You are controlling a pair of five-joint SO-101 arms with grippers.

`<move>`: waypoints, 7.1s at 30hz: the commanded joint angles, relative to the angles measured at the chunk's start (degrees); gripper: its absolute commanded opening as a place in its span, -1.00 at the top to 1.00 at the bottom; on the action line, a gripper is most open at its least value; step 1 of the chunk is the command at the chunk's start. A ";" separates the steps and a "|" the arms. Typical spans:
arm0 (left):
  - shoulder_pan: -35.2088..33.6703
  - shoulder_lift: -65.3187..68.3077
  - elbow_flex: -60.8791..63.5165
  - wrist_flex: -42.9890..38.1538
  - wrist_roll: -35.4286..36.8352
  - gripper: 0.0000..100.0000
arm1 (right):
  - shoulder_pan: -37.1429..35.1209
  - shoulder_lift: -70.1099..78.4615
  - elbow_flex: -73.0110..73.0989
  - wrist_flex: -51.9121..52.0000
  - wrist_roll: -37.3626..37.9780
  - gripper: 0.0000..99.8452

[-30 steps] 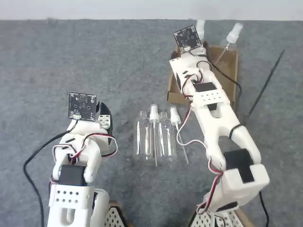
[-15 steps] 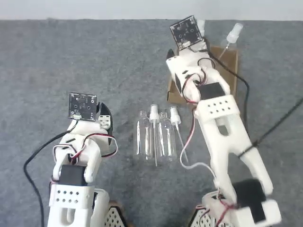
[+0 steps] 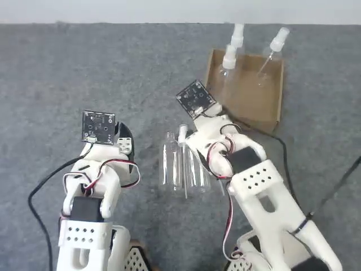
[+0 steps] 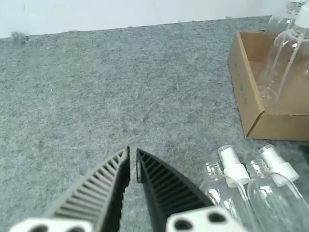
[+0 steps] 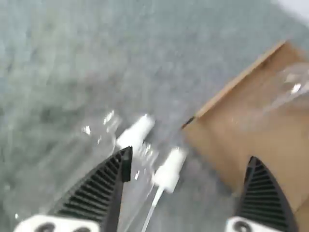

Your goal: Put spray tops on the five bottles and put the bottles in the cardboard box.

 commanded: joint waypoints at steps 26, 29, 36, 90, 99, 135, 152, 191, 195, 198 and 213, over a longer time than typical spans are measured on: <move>-0.44 -1.05 -0.31 -1.58 -0.35 0.98 | -7.43 29.14 -18.37 18.24 -11.16 0.46; -0.44 -1.05 -0.31 -1.58 -0.35 0.98 | -7.69 31.52 -18.46 18.24 -11.16 0.48; -0.44 -1.05 -0.31 -1.58 -0.35 0.98 | -9.36 32.48 -18.55 18.15 -15.21 0.85; 18.73 81.93 -63.52 11.96 0.09 0.77 | 65.80 31.43 -19.96 10.15 29.89 0.95; 15.91 95.56 -71.16 14.51 3.60 0.77 | 66.33 36.26 -22.33 7.08 30.33 0.95; 21.45 100.13 -71.78 18.37 5.71 0.84 | 66.33 36.26 -20.75 6.90 30.33 0.95; 21.45 100.04 -70.29 18.02 5.63 0.84 | 66.15 36.26 -20.75 6.90 30.42 0.95; 1.67 68.57 -39.60 7.82 -5.19 0.92 | 58.42 36.26 -20.57 12.18 30.15 0.81; 2.11 68.57 -36.09 3.52 -1.41 0.92 | 57.45 35.82 -19.25 11.74 29.89 0.80; 1.41 68.57 -34.77 1.32 -1.32 0.92 | 57.54 35.74 -17.93 11.38 29.89 0.80; 1.49 68.57 -33.54 0.88 -1.23 0.92 | 57.71 35.91 -15.91 11.82 30.15 0.79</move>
